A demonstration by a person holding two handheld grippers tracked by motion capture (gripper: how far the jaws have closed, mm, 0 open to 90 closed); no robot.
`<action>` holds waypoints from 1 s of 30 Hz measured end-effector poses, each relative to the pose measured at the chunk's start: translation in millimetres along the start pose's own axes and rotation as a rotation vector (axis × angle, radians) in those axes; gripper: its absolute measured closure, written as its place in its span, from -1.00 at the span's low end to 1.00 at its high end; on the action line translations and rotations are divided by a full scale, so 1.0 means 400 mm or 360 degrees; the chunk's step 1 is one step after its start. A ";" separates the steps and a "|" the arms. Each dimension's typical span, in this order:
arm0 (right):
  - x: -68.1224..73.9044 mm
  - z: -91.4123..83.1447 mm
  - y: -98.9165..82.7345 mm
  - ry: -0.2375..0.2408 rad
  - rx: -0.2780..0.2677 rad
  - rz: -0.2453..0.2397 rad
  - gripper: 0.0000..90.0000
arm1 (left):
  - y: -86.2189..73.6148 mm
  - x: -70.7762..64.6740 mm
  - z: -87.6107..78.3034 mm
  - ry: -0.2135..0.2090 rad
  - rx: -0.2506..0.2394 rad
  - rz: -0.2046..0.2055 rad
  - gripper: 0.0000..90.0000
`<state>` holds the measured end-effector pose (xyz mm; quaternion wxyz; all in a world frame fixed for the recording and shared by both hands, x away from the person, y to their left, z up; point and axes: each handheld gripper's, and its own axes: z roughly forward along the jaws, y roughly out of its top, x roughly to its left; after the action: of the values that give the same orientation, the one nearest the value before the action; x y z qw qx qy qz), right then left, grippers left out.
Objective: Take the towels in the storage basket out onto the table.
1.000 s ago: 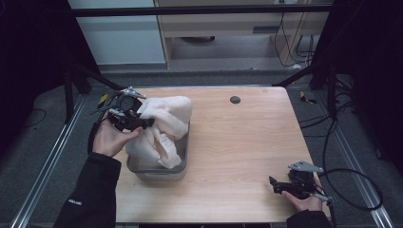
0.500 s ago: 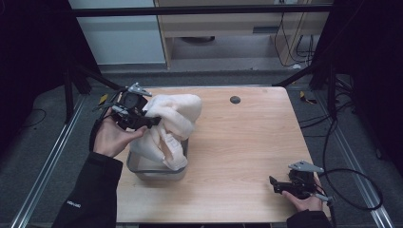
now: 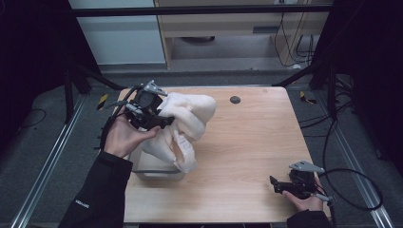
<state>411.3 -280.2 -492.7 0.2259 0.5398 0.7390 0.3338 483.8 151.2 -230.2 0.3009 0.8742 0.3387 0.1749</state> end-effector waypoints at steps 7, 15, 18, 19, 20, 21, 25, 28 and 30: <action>-0.001 -0.003 0.000 -0.0002 -0.0003 -0.0005 -0.87 | 0.035 -0.036 0.014 -0.0028 -0.0017 0.0034 0.52; -0.001 -0.005 0.000 -0.0004 -0.0005 -0.0006 -0.87 | 0.068 -0.066 0.021 -0.0059 -0.0040 0.0069 0.52; -0.001 -0.005 0.000 -0.0003 -0.0003 -0.0001 -0.87 | 0.083 -0.076 0.023 -0.0077 -0.0041 0.0082 0.52; 0.000 -0.006 0.000 -0.0003 -0.0002 0.0004 -0.87 | 0.092 -0.085 0.027 -0.0084 -0.0051 0.0093 0.52; 0.000 -0.006 0.000 -0.0003 -0.0002 0.0004 -0.87 | 0.092 -0.085 0.027 -0.0084 -0.0051 0.0093 0.52; 0.000 -0.007 -0.001 -0.0005 -0.0005 0.0003 -0.87 | 0.097 -0.090 0.029 -0.0085 -0.0053 0.0101 0.52; -0.003 -0.008 -0.001 -0.0006 -0.0011 -0.0007 -0.87 | 0.111 -0.106 0.048 -0.0097 -0.0066 0.0105 0.52; -0.004 -0.009 -0.002 -0.0009 -0.0014 -0.0009 -0.88 | 0.120 -0.118 0.065 -0.0116 -0.0066 0.0112 0.52; -0.004 -0.010 -0.002 -0.0010 -0.0013 -0.0006 -0.88 | 0.127 -0.128 0.078 -0.0128 -0.0060 0.0126 0.52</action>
<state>408.6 -282.7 -490.7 0.2311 0.5384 0.7380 0.3348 488.2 72.9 -226.2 0.3234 0.8874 0.2882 0.1578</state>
